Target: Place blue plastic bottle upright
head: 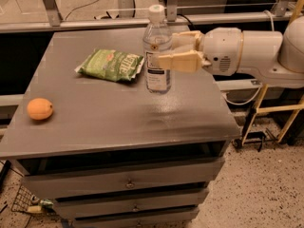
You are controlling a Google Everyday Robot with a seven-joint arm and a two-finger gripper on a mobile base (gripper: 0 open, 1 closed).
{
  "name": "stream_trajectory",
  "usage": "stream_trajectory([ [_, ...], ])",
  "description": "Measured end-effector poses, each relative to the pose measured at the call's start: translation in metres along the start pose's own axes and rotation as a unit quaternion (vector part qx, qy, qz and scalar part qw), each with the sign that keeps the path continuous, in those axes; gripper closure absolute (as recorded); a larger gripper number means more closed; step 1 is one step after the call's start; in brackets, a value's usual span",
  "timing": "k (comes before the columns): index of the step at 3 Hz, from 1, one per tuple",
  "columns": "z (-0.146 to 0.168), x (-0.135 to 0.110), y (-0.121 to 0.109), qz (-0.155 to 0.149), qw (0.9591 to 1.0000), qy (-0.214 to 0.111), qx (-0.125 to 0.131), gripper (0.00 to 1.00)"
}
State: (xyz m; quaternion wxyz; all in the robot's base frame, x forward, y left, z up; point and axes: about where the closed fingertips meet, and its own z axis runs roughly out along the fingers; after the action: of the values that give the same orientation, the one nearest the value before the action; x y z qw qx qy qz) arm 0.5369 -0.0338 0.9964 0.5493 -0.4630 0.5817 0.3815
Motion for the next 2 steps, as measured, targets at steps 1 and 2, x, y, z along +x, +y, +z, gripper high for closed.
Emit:
stream_trajectory([
  [1,-0.001,0.016,-0.004,0.010,0.9996,-0.022,0.016,1.00],
  [2,-0.001,0.032,-0.005,0.019,0.9992,-0.019,0.028,1.00],
])
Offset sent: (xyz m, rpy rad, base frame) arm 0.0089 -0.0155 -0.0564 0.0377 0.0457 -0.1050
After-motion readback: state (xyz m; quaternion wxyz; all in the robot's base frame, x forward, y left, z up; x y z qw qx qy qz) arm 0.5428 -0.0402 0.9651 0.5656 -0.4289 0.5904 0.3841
